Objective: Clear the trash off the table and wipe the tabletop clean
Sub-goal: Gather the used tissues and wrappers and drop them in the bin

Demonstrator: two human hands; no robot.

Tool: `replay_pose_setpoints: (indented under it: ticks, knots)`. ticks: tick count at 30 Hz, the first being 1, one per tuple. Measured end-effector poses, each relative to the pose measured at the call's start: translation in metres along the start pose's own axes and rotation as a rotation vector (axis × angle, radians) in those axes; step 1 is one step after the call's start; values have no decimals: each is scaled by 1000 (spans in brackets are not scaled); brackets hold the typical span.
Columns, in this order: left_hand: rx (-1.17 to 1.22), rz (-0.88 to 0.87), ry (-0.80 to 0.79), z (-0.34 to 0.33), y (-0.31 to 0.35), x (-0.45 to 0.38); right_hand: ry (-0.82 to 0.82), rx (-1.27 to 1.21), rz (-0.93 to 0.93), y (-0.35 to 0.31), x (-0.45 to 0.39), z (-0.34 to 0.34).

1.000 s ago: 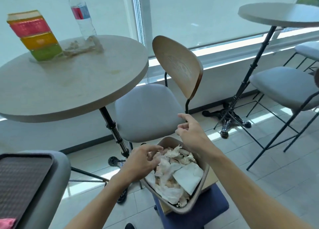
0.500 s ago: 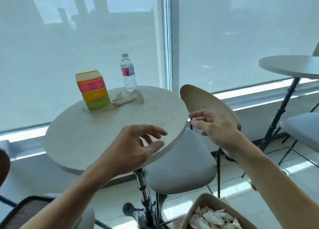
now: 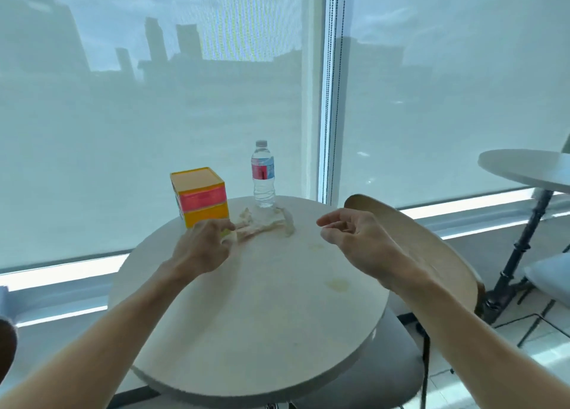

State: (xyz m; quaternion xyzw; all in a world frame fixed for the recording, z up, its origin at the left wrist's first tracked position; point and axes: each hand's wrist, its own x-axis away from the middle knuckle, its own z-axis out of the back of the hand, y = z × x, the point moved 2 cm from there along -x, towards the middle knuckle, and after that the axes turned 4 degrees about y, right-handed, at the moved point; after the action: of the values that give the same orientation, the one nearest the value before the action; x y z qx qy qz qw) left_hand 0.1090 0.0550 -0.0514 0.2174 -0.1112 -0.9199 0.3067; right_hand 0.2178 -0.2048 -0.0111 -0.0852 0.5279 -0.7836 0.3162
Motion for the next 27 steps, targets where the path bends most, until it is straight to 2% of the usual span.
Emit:
replay_pose_setpoints:
  ticks: [3, 7, 10, 15, 18, 23, 27]
  knots:
    - [-54, 19, -62, -13, -17, -12, 6, 21, 8, -3, -10, -19]
    - [-8, -2, -39, -17, -27, -19, 15, 66, 7, -3, -25, -42]
    - [155, 1, -52, -12, -27, -22, 25, 79, -15, 1, -40, -57]
    - [599, 58, 137, 26, -18, -16, 35, 187, -32, 10, -63, -80]
    - [813, 27, 165, 52, -14, -10, 56, 315, -34, 13, -73, -91]
    - [937, -50, 179, 87, -7, 11, 33, 502, -52, 12, -90, -106]
    - [945, -51, 160, 93, -10, 17, 40, 528, -93, 16, -107, -112]
